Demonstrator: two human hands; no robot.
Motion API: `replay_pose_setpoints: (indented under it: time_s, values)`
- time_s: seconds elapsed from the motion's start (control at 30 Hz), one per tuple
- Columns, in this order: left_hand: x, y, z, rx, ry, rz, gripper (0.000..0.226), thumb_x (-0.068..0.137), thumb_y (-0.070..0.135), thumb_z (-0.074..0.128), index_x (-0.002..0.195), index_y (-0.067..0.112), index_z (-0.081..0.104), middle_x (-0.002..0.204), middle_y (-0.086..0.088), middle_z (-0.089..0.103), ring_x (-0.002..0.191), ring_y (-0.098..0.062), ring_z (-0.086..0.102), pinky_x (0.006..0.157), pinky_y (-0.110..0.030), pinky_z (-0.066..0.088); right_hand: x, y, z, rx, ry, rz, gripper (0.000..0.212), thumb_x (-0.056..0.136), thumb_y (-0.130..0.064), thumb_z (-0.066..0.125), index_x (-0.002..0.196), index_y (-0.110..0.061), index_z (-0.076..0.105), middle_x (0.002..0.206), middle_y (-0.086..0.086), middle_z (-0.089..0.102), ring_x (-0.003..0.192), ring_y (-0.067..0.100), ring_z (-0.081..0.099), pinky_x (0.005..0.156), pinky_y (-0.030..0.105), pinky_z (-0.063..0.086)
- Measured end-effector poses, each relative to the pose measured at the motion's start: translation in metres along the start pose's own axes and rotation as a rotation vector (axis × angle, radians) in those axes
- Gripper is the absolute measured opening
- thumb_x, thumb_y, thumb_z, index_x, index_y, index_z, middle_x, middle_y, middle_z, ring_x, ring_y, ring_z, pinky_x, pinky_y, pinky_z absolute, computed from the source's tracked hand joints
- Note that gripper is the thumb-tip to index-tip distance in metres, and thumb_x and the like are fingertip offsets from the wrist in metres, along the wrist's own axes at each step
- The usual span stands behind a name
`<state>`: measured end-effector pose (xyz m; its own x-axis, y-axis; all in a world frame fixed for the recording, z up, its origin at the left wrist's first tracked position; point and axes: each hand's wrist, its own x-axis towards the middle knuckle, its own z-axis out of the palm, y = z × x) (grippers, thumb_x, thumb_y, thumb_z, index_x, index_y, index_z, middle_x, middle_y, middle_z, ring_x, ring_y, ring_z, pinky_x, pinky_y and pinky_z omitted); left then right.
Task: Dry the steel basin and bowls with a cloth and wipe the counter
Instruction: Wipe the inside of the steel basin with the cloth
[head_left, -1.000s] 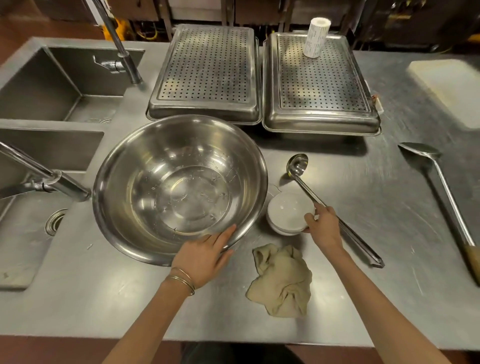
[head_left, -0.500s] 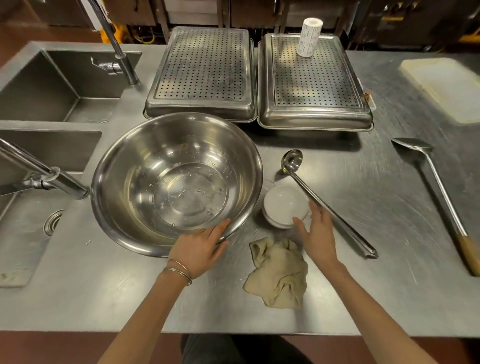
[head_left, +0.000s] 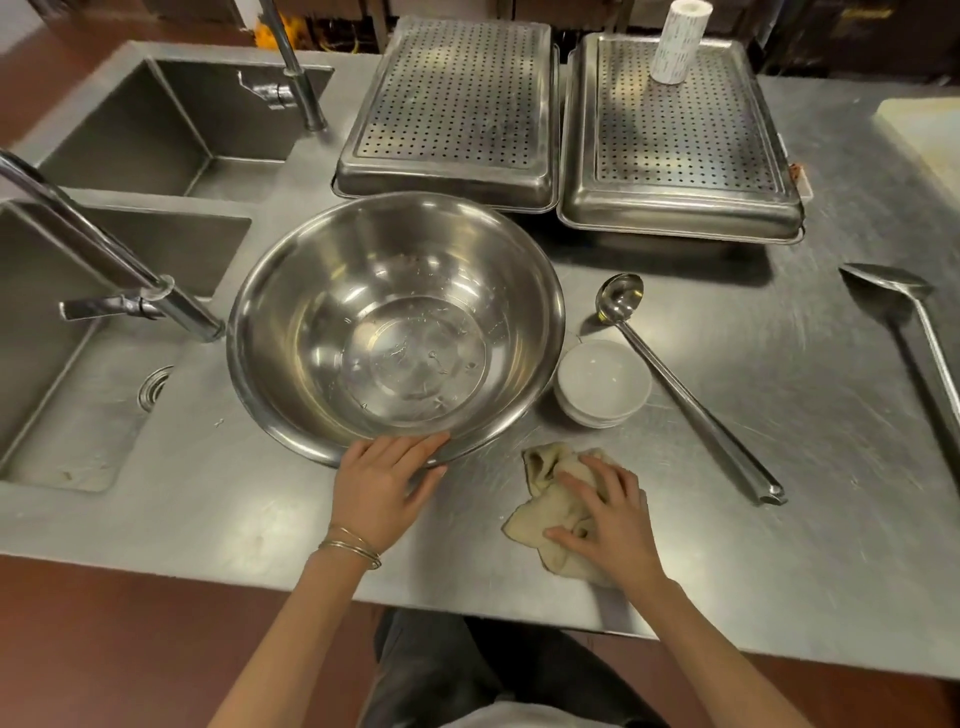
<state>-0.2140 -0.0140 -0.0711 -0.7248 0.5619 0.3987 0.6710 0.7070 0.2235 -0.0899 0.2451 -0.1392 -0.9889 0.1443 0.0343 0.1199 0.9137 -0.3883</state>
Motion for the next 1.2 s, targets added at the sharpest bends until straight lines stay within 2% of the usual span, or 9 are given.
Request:
replay_pose_setpoints:
  time_s: [0.1, 0.27, 0.47, 0.63, 0.7, 0.87, 1.0, 1.13, 1.2]
  values:
    - [-0.004, -0.004, -0.004, -0.016, -0.033, -0.001, 0.038, 0.094, 0.045, 0.036, 0.114, 0.028, 0.064, 0.092, 0.012, 0.068, 0.080, -0.013, 0.060, 0.070, -0.028, 0.038, 0.003, -0.003, -0.003, 0.110, 0.013, -0.014, 0.050, 0.067, -0.059, 0.057, 0.111, -0.033, 0.057, 0.119, 0.002, 0.046, 0.102, 0.021, 0.041, 0.078, 0.038, 0.051]
    - [-0.011, -0.015, -0.011, -0.026, -0.068, 0.031, 0.038, 0.095, 0.045, 0.036, 0.116, 0.028, 0.063, 0.090, 0.012, 0.068, 0.079, -0.012, 0.059, 0.072, -0.024, 0.035, -0.002, -0.018, -0.040, 0.305, 0.068, -0.074, 0.045, 0.068, -0.052, 0.062, 0.111, -0.040, 0.054, 0.115, -0.017, 0.040, 0.102, 0.013, 0.050, 0.080, 0.019, 0.040]
    - [-0.017, -0.030, -0.025, -0.069, -0.149, 0.051, 0.037, 0.094, 0.046, 0.037, 0.119, 0.030, 0.060, 0.092, 0.011, 0.067, 0.080, -0.013, 0.059, 0.071, -0.024, 0.036, 0.025, -0.083, -0.113, 0.460, 0.206, -0.233, 0.041, 0.067, -0.036, 0.072, 0.107, -0.033, 0.063, 0.115, -0.010, 0.048, 0.108, 0.008, 0.052, 0.089, 0.015, 0.041]
    - [-0.026, -0.056, -0.040, -0.122, -0.208, 0.096, 0.032, 0.092, 0.044, 0.043, 0.115, 0.032, 0.062, 0.098, 0.016, 0.065, 0.087, -0.007, 0.056, 0.080, -0.019, 0.032, 0.079, -0.150, -0.163, 0.549, 0.380, -0.327, 0.038, 0.066, -0.023, 0.075, 0.102, -0.025, 0.065, 0.107, 0.005, 0.053, 0.103, 0.001, 0.050, 0.090, 0.010, 0.036]
    - [-0.028, -0.068, -0.047, -0.153, -0.248, 0.116, 0.032, 0.093, 0.045, 0.042, 0.117, 0.034, 0.060, 0.099, 0.019, 0.064, 0.087, -0.003, 0.054, 0.083, -0.018, 0.032, 0.109, -0.170, -0.161, 0.560, 0.391, -0.313, 0.041, 0.066, -0.018, 0.077, 0.104, -0.026, 0.063, 0.106, 0.004, 0.052, 0.102, -0.003, 0.048, 0.090, 0.009, 0.034]
    - [-0.028, -0.100, -0.059, -0.186, -0.280, 0.144, 0.033, 0.095, 0.044, 0.036, 0.111, 0.035, 0.064, 0.094, 0.022, 0.064, 0.088, -0.002, 0.053, 0.088, -0.020, 0.030, 0.176, -0.187, -0.085, 0.492, 0.198, -0.182, 0.039, 0.071, -0.018, 0.078, 0.108, -0.023, 0.065, 0.106, -0.007, 0.045, 0.098, 0.004, 0.047, 0.085, 0.007, 0.035]
    - [-0.021, -0.150, -0.065, -0.108, -0.179, 0.078, 0.045, 0.097, 0.045, 0.026, 0.099, 0.031, 0.069, 0.095, 0.017, 0.067, 0.098, -0.008, 0.056, 0.103, -0.023, 0.023, 0.199, -0.174, -0.008, 0.308, -0.041, -0.104, 0.043, 0.075, -0.020, 0.075, 0.115, -0.024, 0.060, 0.114, 0.000, 0.045, 0.110, 0.023, 0.046, 0.096, 0.036, 0.037]
    - [-0.001, -0.202, -0.068, -0.011, -0.205, -0.079, 0.051, 0.095, 0.050, 0.024, 0.108, 0.025, 0.067, 0.124, 0.003, 0.060, 0.129, -0.017, 0.039, 0.115, -0.032, 0.011, 0.208, -0.167, 0.026, 0.096, -0.377, 0.056, 0.060, 0.077, -0.043, 0.068, 0.131, -0.037, 0.043, 0.145, 0.001, 0.024, 0.134, 0.028, 0.018, 0.108, 0.052, 0.023]
    - [0.015, -0.217, -0.066, 0.011, -0.246, -0.146, 0.057, 0.090, 0.053, 0.030, 0.126, 0.018, 0.057, 0.145, -0.005, 0.041, 0.139, -0.019, 0.023, 0.116, -0.032, 0.008, 0.213, -0.171, 0.035, 0.078, -0.440, 0.094, 0.082, 0.070, -0.062, 0.065, 0.140, -0.040, 0.026, 0.152, 0.002, 0.009, 0.138, 0.033, 0.005, 0.108, 0.059, 0.020]
